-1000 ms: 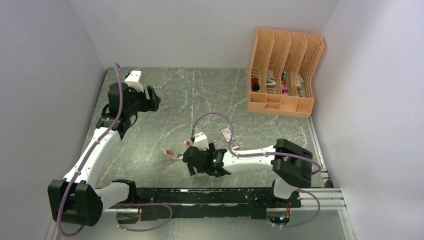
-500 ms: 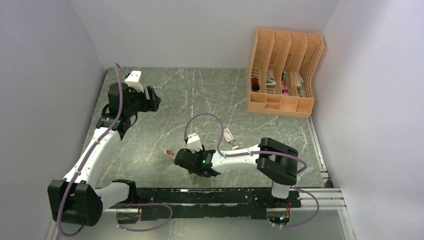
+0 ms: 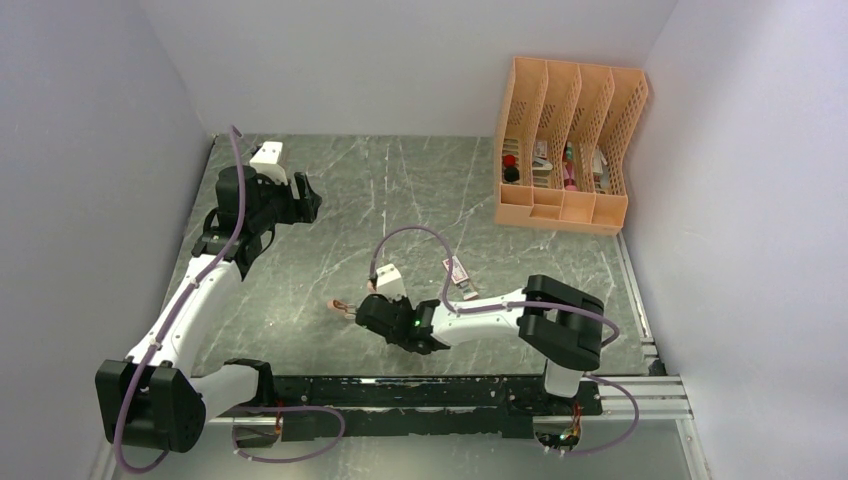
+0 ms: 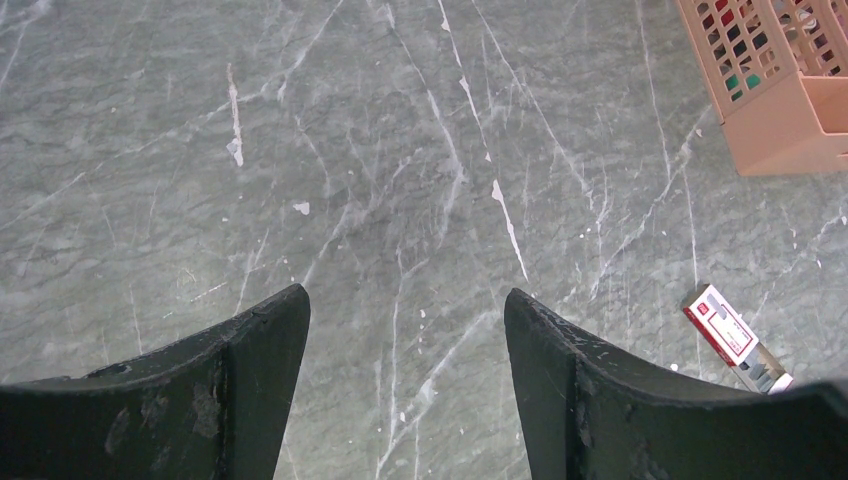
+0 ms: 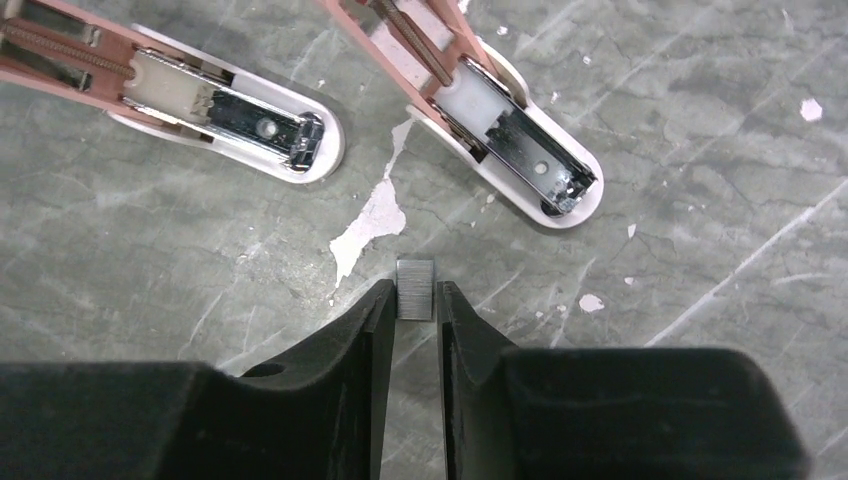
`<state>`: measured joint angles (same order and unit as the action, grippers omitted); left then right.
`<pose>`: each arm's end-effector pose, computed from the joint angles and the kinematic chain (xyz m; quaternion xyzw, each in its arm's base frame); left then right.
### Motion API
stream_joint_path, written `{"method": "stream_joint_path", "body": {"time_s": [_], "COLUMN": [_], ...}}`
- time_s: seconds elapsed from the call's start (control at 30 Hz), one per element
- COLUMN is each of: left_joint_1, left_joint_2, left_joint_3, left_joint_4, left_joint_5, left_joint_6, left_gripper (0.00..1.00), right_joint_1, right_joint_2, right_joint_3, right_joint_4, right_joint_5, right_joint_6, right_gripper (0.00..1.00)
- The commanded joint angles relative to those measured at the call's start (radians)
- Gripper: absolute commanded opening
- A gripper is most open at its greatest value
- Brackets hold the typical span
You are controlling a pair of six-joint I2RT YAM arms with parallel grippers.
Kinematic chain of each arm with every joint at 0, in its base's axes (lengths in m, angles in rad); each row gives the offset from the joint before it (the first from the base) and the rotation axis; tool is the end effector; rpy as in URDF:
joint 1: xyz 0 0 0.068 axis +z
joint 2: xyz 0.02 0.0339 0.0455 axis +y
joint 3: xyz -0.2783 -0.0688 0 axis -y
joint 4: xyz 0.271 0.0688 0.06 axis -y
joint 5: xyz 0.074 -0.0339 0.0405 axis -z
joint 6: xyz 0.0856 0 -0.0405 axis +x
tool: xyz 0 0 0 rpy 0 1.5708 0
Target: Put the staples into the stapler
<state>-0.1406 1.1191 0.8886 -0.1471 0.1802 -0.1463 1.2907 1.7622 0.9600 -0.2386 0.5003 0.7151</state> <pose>0.3178 -0.0605 0.3021 0.0482 0.8240 -0.1537 0.5432 0.1445 0.3537 0.1050 -0.2032 0.9150 0.0854 0.3379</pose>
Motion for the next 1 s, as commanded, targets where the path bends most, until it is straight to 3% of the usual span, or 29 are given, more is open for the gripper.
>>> {"method": "stream_joint_path", "body": {"time_s": [0.0,0.27,0.5,0.97], "left_joint_1": [-0.005,-0.005,-0.005,-0.005], "left_joint_2": [-0.003,-0.004,-0.001,-0.004], "left_joint_3": [-0.005,-0.005,-0.003,-0.003], "left_joint_4": [0.008,0.003,-0.001,-0.005], "left_joint_5": [0.017,0.005,-0.001,-0.018], "left_joint_6": [-0.003,-0.002,0.0,0.004], "left_gripper": [0.76,0.76,0.76,0.76], "right_joint_1": [-0.008,-0.005,0.0,0.037], "right_joint_2": [0.006,-0.044,-0.067,0.041], "right_joint_3": [-0.067,-0.142,-0.187,-0.097], "right_joint_4": [0.067,0.172,0.255,0.335], "right_joint_5": [-0.078,-0.139,-0.293,-0.518], "right_joint_6": [-0.124,-0.291,-0.453,-0.687], "right_gripper": [0.25,0.21,0.13,0.12]}}
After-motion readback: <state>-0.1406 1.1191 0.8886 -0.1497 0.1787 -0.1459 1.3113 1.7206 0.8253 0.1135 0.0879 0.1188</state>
